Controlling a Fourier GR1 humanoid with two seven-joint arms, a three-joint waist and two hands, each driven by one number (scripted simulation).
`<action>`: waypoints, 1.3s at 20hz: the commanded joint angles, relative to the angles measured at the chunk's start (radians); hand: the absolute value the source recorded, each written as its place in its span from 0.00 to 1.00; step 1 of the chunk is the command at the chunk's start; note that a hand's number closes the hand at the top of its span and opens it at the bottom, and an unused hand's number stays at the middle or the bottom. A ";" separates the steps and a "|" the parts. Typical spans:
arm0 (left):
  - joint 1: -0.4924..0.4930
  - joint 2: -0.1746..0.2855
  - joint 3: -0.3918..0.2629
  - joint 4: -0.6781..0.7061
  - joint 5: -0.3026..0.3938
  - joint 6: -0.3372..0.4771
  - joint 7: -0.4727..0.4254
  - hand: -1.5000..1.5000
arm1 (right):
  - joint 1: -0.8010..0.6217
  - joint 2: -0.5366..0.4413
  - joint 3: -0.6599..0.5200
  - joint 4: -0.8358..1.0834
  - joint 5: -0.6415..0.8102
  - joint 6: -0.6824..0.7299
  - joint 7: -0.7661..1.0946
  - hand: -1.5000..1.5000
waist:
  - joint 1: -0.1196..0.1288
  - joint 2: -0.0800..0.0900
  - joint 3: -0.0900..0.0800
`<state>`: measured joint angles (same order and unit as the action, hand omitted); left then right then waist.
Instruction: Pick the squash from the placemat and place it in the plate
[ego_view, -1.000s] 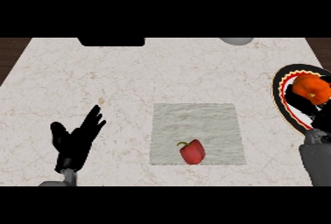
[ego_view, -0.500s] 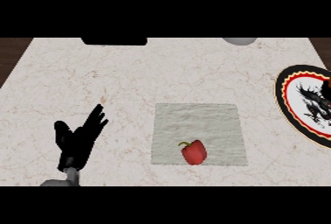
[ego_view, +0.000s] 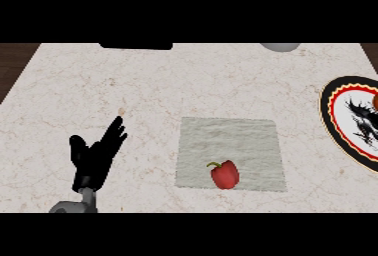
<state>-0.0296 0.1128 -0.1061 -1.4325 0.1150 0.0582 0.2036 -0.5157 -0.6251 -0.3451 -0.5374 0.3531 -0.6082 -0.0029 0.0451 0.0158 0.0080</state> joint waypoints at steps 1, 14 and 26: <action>0.011 0.008 0.002 0.001 0.012 -0.015 0.035 0.50 | -0.020 -0.019 -0.068 0.119 -0.077 0.103 -0.179 0.00 | 0.001 0.004 0.000; 0.033 0.001 0.017 0.016 0.012 -0.017 0.014 0.50 | -0.052 -0.044 -0.356 0.197 -0.360 0.215 -0.555 0.00 | -0.022 -0.006 -0.004; 0.036 -0.004 0.025 -0.033 -0.005 0.008 0.068 0.50 | 0.217 -0.096 -0.343 0.177 -0.447 0.688 -0.669 0.00 | -0.046 -0.016 -0.007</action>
<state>0.0152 0.1119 -0.0786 -1.4534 0.1138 0.0502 0.1965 -0.3729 -0.7181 -0.7031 -0.3484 -0.0826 -0.0208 -0.6286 0.0029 -0.0020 0.0039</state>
